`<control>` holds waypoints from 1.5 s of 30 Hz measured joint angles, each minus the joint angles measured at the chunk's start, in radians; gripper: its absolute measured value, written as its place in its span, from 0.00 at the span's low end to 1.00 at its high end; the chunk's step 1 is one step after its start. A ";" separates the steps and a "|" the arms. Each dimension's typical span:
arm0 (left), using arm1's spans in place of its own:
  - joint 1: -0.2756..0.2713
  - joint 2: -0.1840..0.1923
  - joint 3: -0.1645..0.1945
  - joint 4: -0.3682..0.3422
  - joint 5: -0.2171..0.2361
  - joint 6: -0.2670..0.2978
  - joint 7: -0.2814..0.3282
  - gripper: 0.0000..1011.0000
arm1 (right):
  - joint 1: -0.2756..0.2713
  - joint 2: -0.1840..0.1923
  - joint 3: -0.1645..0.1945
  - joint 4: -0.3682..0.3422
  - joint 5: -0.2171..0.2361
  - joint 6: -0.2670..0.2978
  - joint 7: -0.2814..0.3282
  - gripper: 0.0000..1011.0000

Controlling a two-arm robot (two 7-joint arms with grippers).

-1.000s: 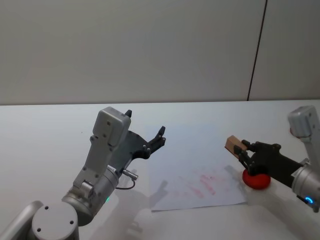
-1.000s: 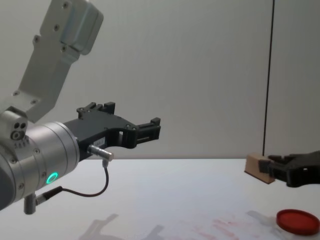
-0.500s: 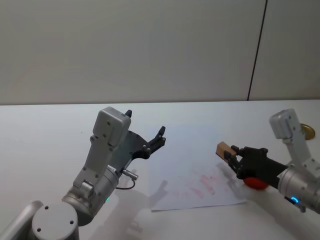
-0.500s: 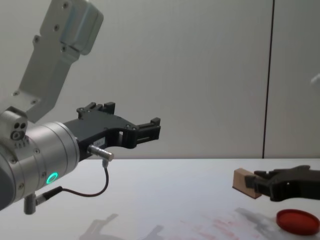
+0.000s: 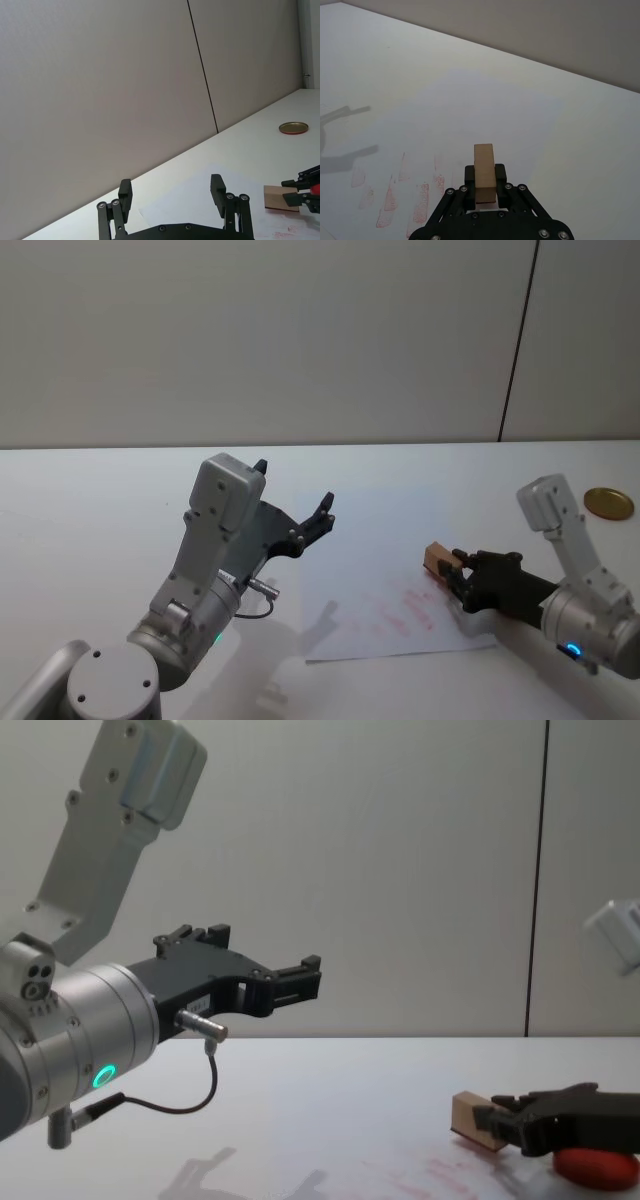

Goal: Use the one hand to pick up the stamp and affix it onto the A4 paper.

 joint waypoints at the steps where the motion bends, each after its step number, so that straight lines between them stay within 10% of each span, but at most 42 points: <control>1: 0.000 0.000 0.000 0.000 0.000 0.000 0.000 0.98 | 0.002 -0.002 -0.001 0.004 -0.001 0.000 0.000 0.21; 45: 0.000 0.000 0.000 0.000 0.000 0.000 0.000 0.98 | 0.038 -0.001 0.002 0.001 0.001 0.023 0.000 0.21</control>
